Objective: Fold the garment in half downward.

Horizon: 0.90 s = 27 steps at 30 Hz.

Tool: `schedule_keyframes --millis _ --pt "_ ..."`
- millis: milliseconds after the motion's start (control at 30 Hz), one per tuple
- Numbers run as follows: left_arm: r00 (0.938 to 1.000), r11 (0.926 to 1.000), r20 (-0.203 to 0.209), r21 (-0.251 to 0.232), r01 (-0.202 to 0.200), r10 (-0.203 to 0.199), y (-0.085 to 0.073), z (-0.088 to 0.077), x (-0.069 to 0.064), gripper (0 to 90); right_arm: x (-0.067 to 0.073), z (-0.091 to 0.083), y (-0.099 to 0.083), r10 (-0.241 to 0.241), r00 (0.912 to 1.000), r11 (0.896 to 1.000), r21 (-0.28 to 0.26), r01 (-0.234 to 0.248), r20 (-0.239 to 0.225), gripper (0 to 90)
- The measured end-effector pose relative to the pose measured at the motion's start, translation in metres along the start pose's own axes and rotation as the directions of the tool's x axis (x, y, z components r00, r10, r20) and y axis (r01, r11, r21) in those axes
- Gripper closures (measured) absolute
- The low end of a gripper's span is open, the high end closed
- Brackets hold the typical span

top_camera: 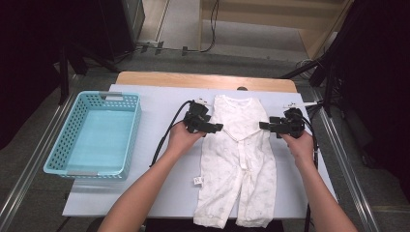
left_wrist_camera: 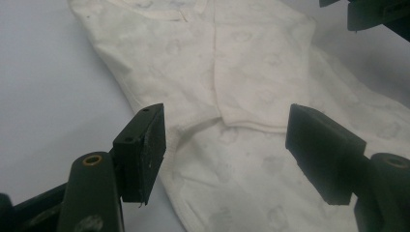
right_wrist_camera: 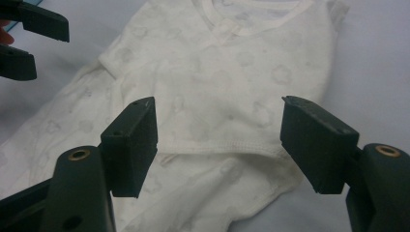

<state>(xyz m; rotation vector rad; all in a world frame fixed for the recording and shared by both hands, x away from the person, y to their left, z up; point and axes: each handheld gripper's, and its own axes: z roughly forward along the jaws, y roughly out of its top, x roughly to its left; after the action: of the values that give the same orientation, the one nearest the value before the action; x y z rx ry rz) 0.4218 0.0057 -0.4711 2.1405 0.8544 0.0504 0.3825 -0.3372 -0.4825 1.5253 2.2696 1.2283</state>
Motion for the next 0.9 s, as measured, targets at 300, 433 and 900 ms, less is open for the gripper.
schedule_keyframes --millis 300,433,900 --pt "0.9985 0.9997 -0.050 0.012 0.023 -0.023 0.013 0.010 0.016 31.2 -0.008 0.005 0.010 0.002 0.9995 1.000 -0.017 -0.001 0.032 28.9" --pt "0.9982 0.9997 -0.055 0.005 0.025 -0.024 0.020 0.017 0.020 32.3 -0.010 0.012 0.014 -0.004 0.9988 1.000 -0.007 0.005 0.048 29.5" --pt "0.9930 0.9992 -0.112 0.009 0.039 -0.037 0.030 0.045 0.030 32.5 -0.022 0.033 0.026 0.015 0.9969 1.000 0.013 -0.016 0.077 28.3"
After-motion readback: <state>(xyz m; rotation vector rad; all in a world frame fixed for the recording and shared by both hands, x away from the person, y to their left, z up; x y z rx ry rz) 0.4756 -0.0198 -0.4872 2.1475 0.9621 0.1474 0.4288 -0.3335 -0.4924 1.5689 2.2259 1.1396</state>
